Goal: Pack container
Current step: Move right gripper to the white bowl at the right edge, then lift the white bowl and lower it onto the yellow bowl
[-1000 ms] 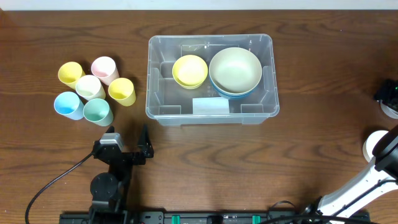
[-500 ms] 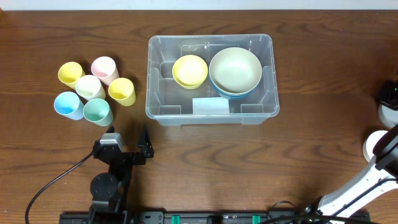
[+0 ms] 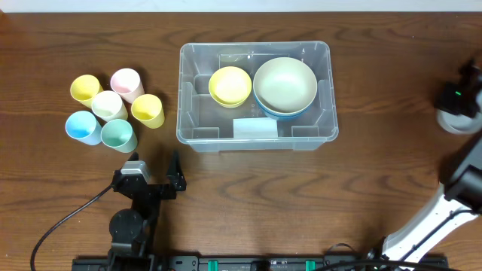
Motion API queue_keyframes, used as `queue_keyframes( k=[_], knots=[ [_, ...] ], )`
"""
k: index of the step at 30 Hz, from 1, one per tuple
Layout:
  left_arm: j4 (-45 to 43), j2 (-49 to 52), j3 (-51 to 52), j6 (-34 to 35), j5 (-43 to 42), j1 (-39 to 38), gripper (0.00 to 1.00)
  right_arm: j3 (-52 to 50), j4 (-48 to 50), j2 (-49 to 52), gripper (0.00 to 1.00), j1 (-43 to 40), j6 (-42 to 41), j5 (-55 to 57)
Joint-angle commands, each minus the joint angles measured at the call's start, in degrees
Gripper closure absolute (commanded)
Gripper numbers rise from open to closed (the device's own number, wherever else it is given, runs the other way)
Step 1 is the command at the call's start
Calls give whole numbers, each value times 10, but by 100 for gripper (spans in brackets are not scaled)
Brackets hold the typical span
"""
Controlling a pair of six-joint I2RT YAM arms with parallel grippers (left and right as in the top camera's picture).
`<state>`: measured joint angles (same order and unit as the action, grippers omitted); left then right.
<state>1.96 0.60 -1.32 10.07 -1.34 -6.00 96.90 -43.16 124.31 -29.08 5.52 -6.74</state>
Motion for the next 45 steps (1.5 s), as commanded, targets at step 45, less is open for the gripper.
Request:
queue_keyframes(
  k=[45],
  knots=[
    [21,-3,11,-10,9,4,2,468,-276,146,99,683,29,27]
  ],
)
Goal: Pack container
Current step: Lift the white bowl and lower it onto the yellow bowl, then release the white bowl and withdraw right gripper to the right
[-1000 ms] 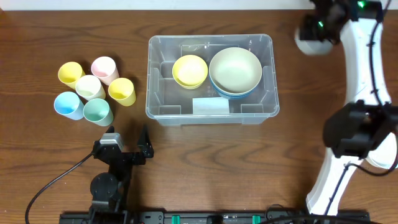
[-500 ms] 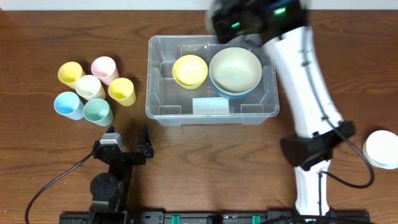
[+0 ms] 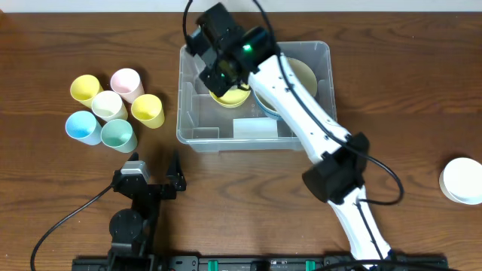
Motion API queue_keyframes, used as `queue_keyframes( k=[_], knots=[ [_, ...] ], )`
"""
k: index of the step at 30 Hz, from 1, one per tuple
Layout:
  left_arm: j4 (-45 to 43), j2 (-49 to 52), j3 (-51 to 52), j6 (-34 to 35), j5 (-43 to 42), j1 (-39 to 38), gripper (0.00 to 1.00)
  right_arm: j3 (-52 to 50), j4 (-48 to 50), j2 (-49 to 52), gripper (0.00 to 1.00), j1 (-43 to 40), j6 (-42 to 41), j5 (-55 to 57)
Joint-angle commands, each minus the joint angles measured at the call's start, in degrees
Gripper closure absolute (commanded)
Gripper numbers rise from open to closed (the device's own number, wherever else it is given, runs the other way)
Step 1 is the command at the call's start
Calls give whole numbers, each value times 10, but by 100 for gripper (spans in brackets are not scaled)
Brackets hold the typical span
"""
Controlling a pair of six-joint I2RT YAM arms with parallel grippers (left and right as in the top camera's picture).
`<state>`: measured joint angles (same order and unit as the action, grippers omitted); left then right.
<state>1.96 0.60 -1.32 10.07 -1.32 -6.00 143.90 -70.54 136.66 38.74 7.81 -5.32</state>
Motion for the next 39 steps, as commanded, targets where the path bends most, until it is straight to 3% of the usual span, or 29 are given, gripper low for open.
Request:
queue_keyframes(
  k=[1,9,10,12,13,24,27,29,36,39],
  knots=[
    [22,-3,11,-10,8,4,2,-2,-3,29,99,5,6,12],
    [21,-3,11,-10,8,4,2,-3,4,66,97,4,11,13],
    [21,-3,11,-10,9,4,2,-3,5,68,85,4,12,14],
    [21,-3,11,-10,9,4,2,-3,9,69,48,4,19,15],
    [21,-3,11,-10,8,4,2,-3,10,69,41,4,22,16],
    [21,-3,11,-10,9,4,2,-2,-8,-2,32,4,14,-1],
    [21,-3,11,-10,9,4,2,-2,-32,-48,16,1,8,0],
    [21,-3,11,-10,8,4,2,-2,-57,-79,12,-8,7,0],
    [21,-3,11,-10,8,4,2,-2,-160,-143,11,-77,-53,23],
    [21,-3,11,-10,9,4,2,-2,-200,-150,3,-120,-57,23]
  ],
)
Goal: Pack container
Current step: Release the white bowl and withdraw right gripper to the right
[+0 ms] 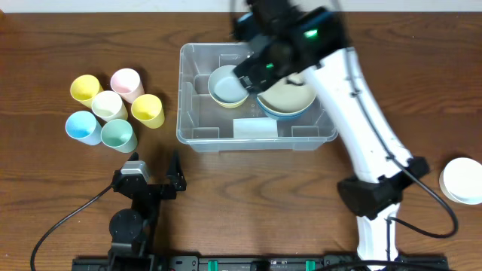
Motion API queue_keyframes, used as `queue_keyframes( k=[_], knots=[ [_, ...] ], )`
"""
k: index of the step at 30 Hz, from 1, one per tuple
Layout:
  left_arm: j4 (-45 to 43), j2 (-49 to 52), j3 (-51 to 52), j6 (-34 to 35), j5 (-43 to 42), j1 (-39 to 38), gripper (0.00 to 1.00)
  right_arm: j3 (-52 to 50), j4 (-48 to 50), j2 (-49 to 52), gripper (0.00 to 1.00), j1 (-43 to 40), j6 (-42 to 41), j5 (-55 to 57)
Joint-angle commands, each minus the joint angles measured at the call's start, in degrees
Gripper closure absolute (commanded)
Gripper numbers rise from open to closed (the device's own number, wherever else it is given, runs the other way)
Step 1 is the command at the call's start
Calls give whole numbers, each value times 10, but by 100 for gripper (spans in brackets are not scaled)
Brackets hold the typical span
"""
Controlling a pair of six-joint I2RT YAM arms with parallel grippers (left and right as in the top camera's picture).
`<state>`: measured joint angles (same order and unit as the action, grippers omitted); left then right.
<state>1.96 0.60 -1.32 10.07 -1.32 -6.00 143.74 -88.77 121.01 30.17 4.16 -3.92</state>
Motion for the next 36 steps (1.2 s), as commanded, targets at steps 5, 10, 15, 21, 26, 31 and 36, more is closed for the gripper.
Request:
queue_keyframes(
  k=[5,10,15,21,26,31,36],
  knots=[
    [21,-3,11,-10,8,4,2,-1,-62,7,1,-108,-27,-15],
    [21,-3,11,-10,8,4,2,-1,-78,7,1,-174,-29,-23],
    [21,-3,11,-10,8,4,2,-14,-86,6,1,-232,-101,-21],
    [21,-3,11,-10,8,4,2,-102,-86,-16,5,-301,-155,12],
    [21,-3,11,-10,9,4,2,-229,-79,-63,5,-346,-175,66],
    [21,-3,11,-10,9,4,2,-368,-24,-148,4,-403,-209,94],
    [21,-3,11,-10,9,4,2,-501,38,-238,3,-458,-213,96]
  ],
)
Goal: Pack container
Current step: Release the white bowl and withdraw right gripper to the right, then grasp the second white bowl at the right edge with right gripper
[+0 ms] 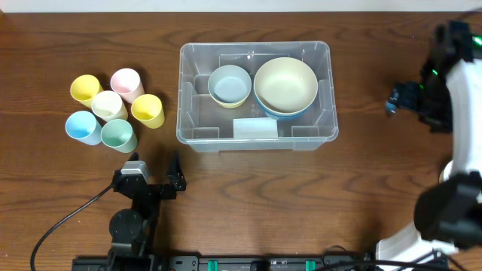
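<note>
The clear plastic container stands mid-table. Inside it a small light blue bowl sits at the left and a large cream bowl rests on a blue one at the right. My right gripper hangs over bare table to the right of the container, well apart from it; its fingers are too dark and small to read, and nothing shows in them. At the near edge, below the cups, my left gripper rests with its fingers apart and empty.
Several pastel cups stand clustered left of the container. The right arm's white links cover the table's far right side. A black cable runs from the left arm toward the near left corner.
The right arm was over the container above the light blue bowl; now it is out at the far right. The blue bowl stays in the container. The left arm has not moved.
At first the right gripper was at the far right over a pale bowl, and a yellow small bowl showed in the container. Then the arm reached over that yellow bowl. Then a light blue bowl covered the yellow one. Now the arm is back at the right.
</note>
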Motion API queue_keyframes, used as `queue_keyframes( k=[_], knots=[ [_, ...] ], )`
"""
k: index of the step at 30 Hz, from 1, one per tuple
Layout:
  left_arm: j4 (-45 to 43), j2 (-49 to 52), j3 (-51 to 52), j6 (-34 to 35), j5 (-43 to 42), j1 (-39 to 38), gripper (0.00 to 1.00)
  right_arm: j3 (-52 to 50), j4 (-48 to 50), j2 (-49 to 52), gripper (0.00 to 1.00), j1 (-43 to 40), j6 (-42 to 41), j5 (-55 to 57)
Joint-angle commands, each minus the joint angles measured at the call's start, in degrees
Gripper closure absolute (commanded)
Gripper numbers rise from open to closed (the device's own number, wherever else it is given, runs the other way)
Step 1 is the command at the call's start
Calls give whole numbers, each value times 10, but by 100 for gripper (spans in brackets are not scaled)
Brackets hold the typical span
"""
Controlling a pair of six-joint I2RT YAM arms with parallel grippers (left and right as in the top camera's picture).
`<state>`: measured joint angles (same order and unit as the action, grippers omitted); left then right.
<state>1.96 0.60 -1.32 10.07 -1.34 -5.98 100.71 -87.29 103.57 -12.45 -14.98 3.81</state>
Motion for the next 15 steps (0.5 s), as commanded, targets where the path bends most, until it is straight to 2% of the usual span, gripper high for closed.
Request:
queue_keyframes(
  k=[1,9,15],
  knots=[
    [21,-3,11,-10,9,3,2,-96,33,-82,2,-43,-21,18],
    [21,-3,11,-10,9,3,2,-280,146,-187,3,-138,-38,-3],
    [21,-3,11,-10,9,3,2,-327,196,-191,5,-175,-99,11]
  ],
)
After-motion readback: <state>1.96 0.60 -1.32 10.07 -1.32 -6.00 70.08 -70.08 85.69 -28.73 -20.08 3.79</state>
